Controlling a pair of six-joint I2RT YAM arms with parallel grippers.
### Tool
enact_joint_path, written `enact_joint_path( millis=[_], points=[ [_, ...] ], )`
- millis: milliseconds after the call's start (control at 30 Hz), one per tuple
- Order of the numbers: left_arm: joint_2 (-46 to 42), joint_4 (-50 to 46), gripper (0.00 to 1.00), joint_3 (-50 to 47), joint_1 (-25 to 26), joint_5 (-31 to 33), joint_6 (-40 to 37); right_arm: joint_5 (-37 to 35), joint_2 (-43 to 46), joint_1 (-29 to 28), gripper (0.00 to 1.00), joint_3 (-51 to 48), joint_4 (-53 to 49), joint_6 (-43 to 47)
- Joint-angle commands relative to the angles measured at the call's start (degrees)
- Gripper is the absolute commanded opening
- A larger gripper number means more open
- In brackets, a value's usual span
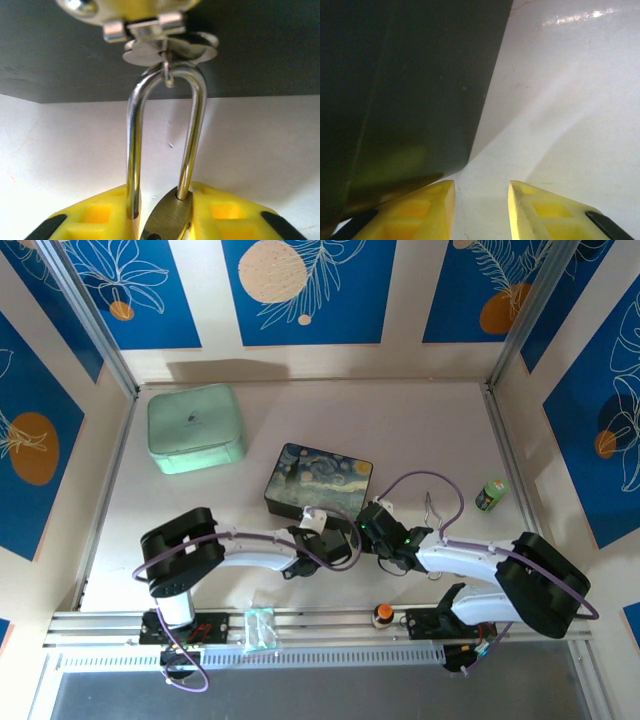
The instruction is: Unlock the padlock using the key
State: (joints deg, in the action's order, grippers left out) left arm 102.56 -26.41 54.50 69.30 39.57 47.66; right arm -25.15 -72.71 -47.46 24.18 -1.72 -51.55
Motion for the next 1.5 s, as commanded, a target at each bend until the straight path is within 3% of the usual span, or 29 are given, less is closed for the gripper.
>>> enact_joint_path(
  millis=[0,500,600,800,933,1000,1067,1167,1333,1367,1433,1467],
  points=[
    [-0.7,-2.2,0.23,-1.0,1.4,-0.5,1.1,-1.1,-0.8,-0.3,0.34,-0.9,0.9,-1.3],
    [2.7,-8.5,0.20,1.3,1.6,4.8,1.2,-1.6,-0.2,-0.4,0.33,-1.8,0.9,-2.4],
    [2.2,-7.9,0.28,1.5,2.4,3.8,1.3,-1.6,-0.2,-0.4,0.33,-1.9,0.9,-2.5],
    [2.0,-8.7,0.28,2.2,3.7,3.6,1.8,-1.9,-0.4,-0.3,0.33,-2.0,0.9,-2.9],
    [2.2,-9.9,0.23,2.7,3.8,3.8,2.5,-1.8,-1.0,-0.2,0.33,-1.9,1.2,-3.1],
    [2.4,-10.2,0.06,2.7,3.9,3.9,2.9,-1.7,-1.0,-0.2,0.33,-2.1,1.3,-3.1],
    [2.4,-9.9,0.02,2.5,3.8,4.1,2.6,-1.7,-1.0,-0.1,0.33,-2.1,1.3,-3.1],
    [2.4,-10.5,0.12,2.8,3.5,4.8,2.2,-1.5,-0.8,-0.2,0.33,-2.1,1.3,-3.2],
    [1.1,-11.8,0.11,2.7,2.8,6.5,0.8,-1.8,0.0,-0.2,0.33,-2.4,0.7,-3.2],
    [0.5,-10.8,0.16,2.3,3.0,6.1,0.1,-1.8,0.1,0.0,0.33,-2.5,0.8,-3.3],
    [-0.9,-8.8,0.34,1.6,3.4,5.0,-0.9,-1.7,0.0,0.1,0.33,-2.6,0.8,-3.3],
    [-1.5,-7.8,0.35,1.3,3.5,4.5,-1.2,-1.7,0.0,0.2,0.33,-2.6,0.9,-3.2]
  ],
)
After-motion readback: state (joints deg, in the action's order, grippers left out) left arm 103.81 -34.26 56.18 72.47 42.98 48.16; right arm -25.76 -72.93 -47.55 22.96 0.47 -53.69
